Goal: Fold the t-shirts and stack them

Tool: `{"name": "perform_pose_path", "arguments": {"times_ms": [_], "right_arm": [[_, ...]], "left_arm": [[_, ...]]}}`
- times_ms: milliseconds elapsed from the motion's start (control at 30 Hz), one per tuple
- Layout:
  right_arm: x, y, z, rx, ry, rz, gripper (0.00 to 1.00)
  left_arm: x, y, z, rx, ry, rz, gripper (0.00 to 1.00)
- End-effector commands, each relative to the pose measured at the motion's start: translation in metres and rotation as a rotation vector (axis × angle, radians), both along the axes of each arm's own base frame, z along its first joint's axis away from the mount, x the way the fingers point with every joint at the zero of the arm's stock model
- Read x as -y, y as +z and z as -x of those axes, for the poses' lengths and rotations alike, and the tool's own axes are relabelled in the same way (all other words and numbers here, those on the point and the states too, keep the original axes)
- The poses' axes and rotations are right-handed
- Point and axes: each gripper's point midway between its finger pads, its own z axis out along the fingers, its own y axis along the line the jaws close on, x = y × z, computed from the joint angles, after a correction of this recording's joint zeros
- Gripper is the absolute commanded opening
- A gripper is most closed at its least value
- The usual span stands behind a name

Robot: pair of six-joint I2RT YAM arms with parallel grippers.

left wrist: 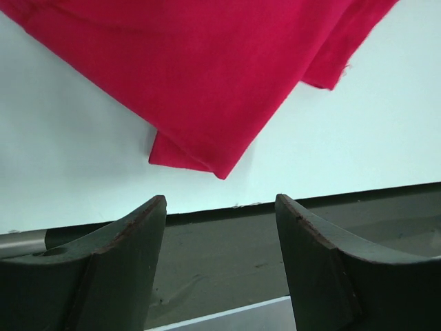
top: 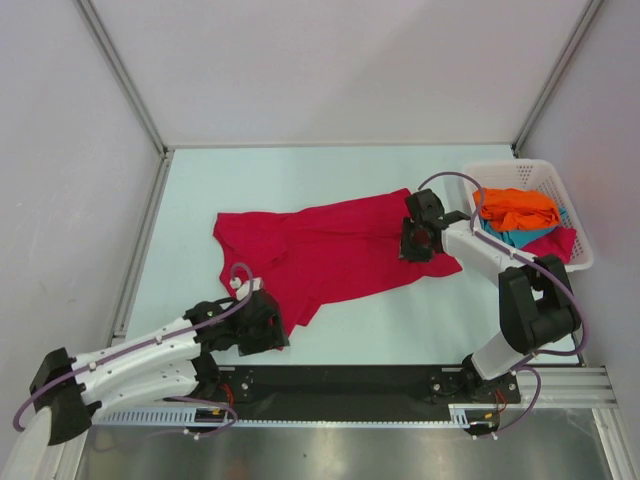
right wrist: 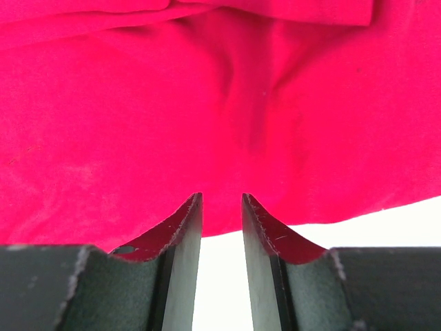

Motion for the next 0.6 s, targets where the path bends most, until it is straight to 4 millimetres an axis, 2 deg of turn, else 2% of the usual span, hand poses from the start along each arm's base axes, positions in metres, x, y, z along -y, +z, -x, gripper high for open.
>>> {"name": "perform_pose_path", "arguments": {"times_ms": [0, 100, 333, 567], "right_arm": [[-0.006, 0.018, -0.012, 0.062, 0.010, -0.038, 0.35], [-0.003, 0.020, -0.012, 0.066, 0.008, -0.033, 0.35], [0.008, 0.024, -0.011, 0.073, -0.002, -0.014, 0.35], [0.009, 0.025, -0.010, 0.072, -0.007, -0.010, 0.35]], "left_arm": [[0.011, -0.004, -0.001, -0.006, 0.034, -0.003, 0.70], [0.018, -0.015, 0.003, -0.023, 0.020, 0.003, 0.70], [0.027, -0.027, -0.002, -0.007, 0.023, 0.007, 0.70], [0.031, -0.030, -0.009, 0.014, -0.004, -0.021, 0.69]]}}
